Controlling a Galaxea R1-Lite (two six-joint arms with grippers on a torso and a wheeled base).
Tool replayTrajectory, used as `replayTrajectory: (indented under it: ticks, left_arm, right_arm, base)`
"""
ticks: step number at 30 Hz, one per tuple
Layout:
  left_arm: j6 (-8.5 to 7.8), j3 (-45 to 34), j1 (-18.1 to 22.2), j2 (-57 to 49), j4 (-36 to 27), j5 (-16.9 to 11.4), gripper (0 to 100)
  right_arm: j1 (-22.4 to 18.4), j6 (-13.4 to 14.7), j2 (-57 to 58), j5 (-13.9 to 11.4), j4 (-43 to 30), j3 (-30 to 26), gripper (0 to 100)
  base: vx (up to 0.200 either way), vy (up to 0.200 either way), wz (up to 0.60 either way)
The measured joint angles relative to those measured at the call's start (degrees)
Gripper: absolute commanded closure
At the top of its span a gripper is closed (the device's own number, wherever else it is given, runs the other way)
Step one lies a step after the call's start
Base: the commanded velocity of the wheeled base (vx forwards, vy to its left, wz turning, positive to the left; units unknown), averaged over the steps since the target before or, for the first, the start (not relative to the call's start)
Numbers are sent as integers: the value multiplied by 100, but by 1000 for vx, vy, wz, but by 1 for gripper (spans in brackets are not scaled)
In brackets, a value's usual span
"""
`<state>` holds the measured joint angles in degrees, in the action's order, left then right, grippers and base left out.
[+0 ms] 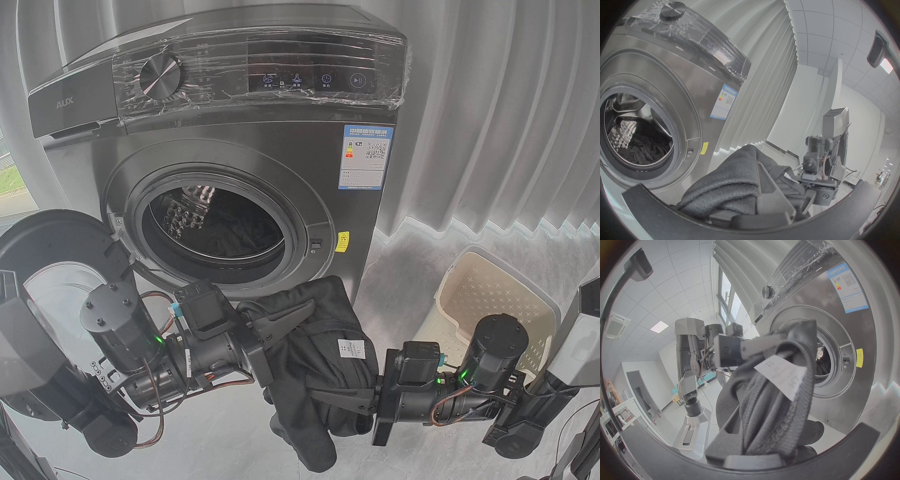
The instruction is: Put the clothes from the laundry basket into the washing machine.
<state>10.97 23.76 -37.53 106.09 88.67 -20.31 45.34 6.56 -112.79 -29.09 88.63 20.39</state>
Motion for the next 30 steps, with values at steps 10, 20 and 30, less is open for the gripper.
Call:
replayTrajectory:
  ticks: [10,20,30]
  left_arm:
    - [9,-23,20,283,-2,15,100]
    - [22,-150,22,284,-2,11,0]
    - [-24,-533,-35,221,-32,-46,0]
  right_arm:
    - [-5,-7,262,-6,5,20,100]
    - [-229,-13,319,-2,5,154,100]
    - [-713,4,297,35,22,560,100]
  base:
    - [0,0,0]
    - [0,0,0]
    - [0,0,0]
